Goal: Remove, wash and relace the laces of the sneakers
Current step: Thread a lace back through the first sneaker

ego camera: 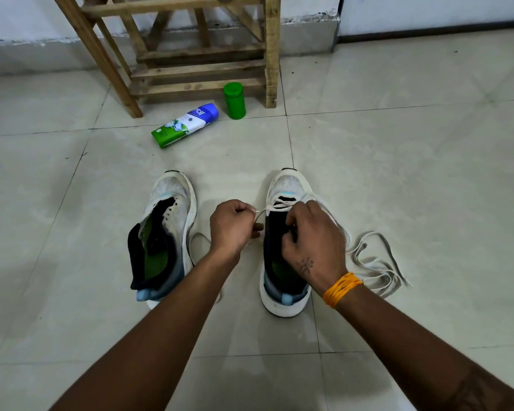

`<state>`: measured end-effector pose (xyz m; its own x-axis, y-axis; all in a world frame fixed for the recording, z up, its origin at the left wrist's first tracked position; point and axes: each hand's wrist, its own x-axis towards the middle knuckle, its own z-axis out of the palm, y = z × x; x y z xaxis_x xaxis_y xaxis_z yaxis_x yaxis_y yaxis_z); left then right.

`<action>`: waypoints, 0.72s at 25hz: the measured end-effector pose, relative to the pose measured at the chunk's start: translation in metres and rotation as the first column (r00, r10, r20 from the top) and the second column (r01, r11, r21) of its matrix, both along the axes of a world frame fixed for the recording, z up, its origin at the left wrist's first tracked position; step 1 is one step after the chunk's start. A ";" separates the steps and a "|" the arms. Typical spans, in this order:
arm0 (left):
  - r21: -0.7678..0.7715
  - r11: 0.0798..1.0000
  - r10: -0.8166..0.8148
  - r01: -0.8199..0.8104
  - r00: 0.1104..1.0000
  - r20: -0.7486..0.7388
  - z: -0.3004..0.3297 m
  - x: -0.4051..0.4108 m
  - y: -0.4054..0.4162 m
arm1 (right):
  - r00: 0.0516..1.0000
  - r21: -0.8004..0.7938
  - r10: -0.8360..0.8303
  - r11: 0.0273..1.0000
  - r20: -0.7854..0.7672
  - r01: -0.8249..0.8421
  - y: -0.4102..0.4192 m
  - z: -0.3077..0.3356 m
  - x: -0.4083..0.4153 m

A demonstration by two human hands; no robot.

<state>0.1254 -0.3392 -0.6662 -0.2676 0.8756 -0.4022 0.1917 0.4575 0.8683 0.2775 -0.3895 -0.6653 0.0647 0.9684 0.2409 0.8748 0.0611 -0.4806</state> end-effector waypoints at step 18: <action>-0.422 0.741 -0.545 0.522 0.102 -0.832 0.001 -0.037 0.002 | 0.973 0.090 -0.041 0.994 -0.229 0.064 -0.013 -0.011 0.008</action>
